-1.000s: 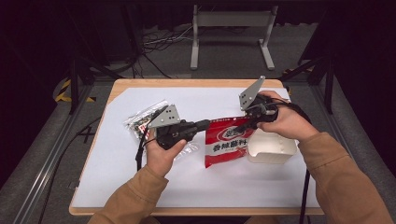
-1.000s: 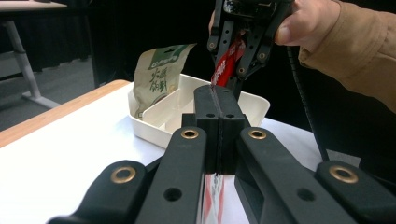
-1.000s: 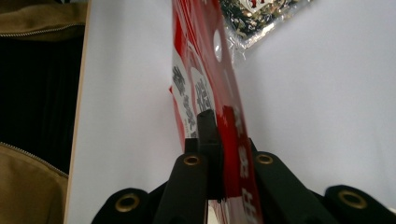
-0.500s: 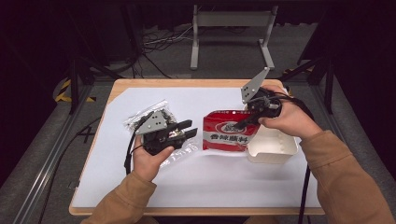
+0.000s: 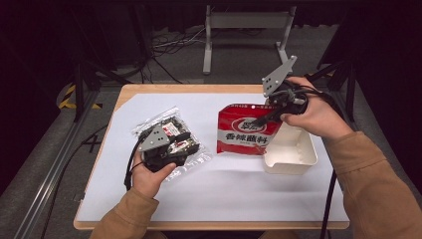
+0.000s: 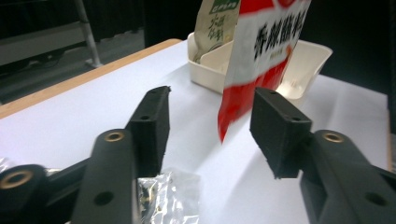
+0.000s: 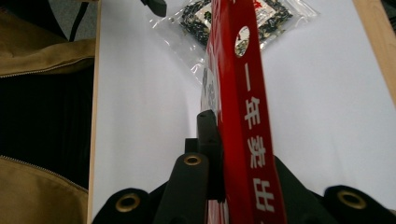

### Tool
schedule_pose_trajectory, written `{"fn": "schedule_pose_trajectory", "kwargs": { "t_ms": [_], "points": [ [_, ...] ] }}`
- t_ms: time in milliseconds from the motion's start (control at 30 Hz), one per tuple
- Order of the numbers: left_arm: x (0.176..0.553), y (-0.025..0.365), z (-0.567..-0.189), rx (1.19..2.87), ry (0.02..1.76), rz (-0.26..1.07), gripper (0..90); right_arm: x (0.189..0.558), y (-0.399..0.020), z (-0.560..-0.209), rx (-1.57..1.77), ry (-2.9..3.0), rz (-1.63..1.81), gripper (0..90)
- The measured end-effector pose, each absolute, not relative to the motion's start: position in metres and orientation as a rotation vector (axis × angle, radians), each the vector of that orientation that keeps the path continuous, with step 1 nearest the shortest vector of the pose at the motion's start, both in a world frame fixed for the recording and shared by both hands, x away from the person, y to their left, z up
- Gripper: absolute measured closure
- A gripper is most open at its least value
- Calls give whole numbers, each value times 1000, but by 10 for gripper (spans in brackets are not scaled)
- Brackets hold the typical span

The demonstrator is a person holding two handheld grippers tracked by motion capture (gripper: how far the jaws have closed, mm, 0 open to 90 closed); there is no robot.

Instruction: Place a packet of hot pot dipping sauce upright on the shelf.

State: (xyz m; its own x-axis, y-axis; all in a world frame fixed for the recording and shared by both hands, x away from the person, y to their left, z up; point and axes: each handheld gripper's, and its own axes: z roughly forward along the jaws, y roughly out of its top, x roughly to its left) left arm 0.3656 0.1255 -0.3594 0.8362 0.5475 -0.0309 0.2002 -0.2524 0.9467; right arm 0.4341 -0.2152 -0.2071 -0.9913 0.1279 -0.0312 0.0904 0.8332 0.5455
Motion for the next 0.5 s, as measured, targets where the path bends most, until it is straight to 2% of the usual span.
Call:
{"fn": "schedule_pose_trajectory", "kwargs": {
  "t_ms": [500],
  "points": [
    [368,130,-365,1833,603,355,429,447,-260,-183,293,2844,829,885]
  ]
}}
